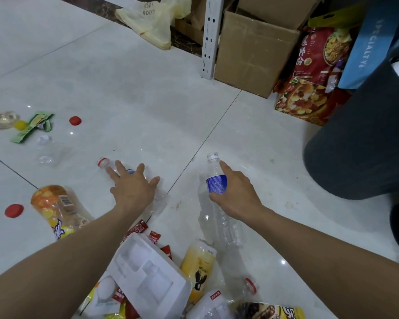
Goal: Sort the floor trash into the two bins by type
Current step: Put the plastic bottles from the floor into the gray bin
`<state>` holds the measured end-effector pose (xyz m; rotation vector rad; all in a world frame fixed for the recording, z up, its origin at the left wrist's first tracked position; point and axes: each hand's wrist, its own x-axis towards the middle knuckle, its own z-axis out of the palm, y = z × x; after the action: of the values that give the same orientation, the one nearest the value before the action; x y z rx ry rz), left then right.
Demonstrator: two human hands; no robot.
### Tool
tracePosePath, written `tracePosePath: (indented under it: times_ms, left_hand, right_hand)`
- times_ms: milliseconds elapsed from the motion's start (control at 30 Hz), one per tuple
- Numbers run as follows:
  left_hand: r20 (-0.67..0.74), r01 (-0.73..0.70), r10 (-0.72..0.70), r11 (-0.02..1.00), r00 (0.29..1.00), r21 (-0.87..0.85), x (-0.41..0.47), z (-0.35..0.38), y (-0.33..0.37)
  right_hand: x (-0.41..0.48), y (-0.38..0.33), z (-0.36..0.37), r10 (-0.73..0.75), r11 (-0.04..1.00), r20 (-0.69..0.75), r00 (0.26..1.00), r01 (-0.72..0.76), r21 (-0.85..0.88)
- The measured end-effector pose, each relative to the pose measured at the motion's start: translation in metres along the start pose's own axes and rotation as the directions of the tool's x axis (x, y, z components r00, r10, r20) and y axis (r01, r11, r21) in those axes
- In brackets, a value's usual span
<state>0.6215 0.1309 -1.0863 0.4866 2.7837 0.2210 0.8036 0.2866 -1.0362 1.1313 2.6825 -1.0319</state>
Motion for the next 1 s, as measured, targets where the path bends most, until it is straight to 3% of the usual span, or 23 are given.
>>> tracePosePath:
  times_ms: [67, 200, 467, 733, 1000]
  left_hand:
    - [-0.022, -0.019, 0.018, 0.999, 1.000, -0.033, 0.002, 0.005, -0.005]
    - [-0.046, 0.049, -0.068, 0.941, 0.997, -0.334, -0.008, 0.008, -0.005]
    - [-0.044, 0.020, -0.039, 0.928, 0.998, -0.371, -0.018, 0.002, 0.009]
    - [-0.112, -0.234, 0.205, 0.867, 0.972, -0.441, -0.034, -0.029, 0.072]
    - [-0.210, -0.545, 0.503, 0.757, 0.838, -0.361, -0.061, -0.085, 0.162]
  right_hand:
    - [-0.001, 0.001, 0.001, 0.003, 1.000, 0.007, 1.000, -0.003, -0.012]
    - [0.000, 0.002, 0.000, 0.009, 1.000, 0.001, 1.000, -0.009, -0.017]
    - [0.002, 0.001, -0.011, 0.011, 1.000, -0.025, 1.000, -0.011, 0.007]
    - [0.007, -0.001, -0.056, 0.031, 0.999, -0.129, 0.991, -0.026, 0.035]
    - [-0.006, 0.008, -0.147, 0.080, 0.994, -0.305, 0.949, -0.053, 0.094]
